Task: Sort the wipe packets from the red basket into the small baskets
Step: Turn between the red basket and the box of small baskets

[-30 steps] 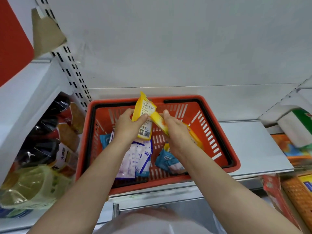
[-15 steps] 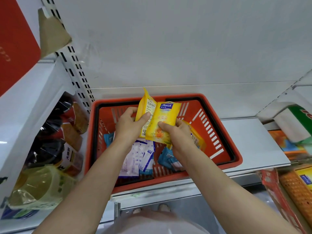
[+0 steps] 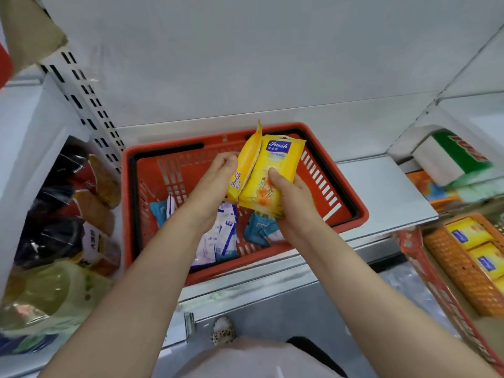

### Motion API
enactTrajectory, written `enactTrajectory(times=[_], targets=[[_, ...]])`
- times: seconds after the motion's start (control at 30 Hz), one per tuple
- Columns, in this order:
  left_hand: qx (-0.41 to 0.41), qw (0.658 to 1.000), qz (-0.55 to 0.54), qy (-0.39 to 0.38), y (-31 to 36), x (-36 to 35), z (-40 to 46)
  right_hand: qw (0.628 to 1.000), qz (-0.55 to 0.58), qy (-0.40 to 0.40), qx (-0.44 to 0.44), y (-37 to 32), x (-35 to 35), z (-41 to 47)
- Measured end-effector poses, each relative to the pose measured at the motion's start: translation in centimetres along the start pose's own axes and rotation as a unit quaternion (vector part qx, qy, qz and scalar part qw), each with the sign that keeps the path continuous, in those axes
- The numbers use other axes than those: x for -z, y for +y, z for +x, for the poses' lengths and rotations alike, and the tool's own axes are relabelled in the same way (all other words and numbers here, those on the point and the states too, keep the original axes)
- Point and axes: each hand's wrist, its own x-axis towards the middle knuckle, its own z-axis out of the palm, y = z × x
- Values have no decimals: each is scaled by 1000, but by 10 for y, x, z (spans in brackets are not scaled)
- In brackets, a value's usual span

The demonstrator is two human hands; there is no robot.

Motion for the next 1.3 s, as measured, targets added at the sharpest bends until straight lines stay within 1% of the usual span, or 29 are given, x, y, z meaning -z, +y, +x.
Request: enactTrajectory(times=[0.1, 0.2, 0.27, 0.33, 0.43, 0.5, 0.6, 0.7, 0.8, 0.93, 1.07, 1.17, 1.3], targets=[[-3, 1000, -9, -9, 10, -26, -11, 1000, 7, -9, 16, -18, 29, -13], [-20, 1000, 4, -23, 17, -66, -23, 999, 0, -3, 47, -42, 70, -30], [-12, 999, -5, -48, 17, -103, -36, 998, -16, -2, 63, -57, 108, -45], [-12, 996, -15, -88, 8, -147, -53, 997, -40, 6, 72, -66, 154, -65], [-10, 995, -18, -93, -16, -223, -81, 993, -56, 56, 86, -75, 237, -103], [6, 996, -17, -87, -32, -274, -100, 989, -62, 100, 92, -76, 296, -131], [36, 994, -12, -104, -57, -344, -130, 983, -61, 150, 92, -75, 378, -173], [49, 993, -5, -107, -80, -404, -160, 978, -42, 189, 72, -74, 444, -206], [54, 994, -1, -96, -91, -449, -183, 973, -35, 220, 65, -74, 494, -224], [25, 995, 41, -89, -100, -490, -183, 967, -28, 247, 50, -67, 544, -215], [-8, 993, 59, -106, -109, -538, -156, 964, -37, 262, 28, -67, 590, -195], [-4, 993, 73, -98, -123, -582, -125, 960, -48, 275, 1, -79, 629, -175], [30, 993, 80, -82, -130, -636, -84, 952, -88, 290, -32, -109, 679, -140]])
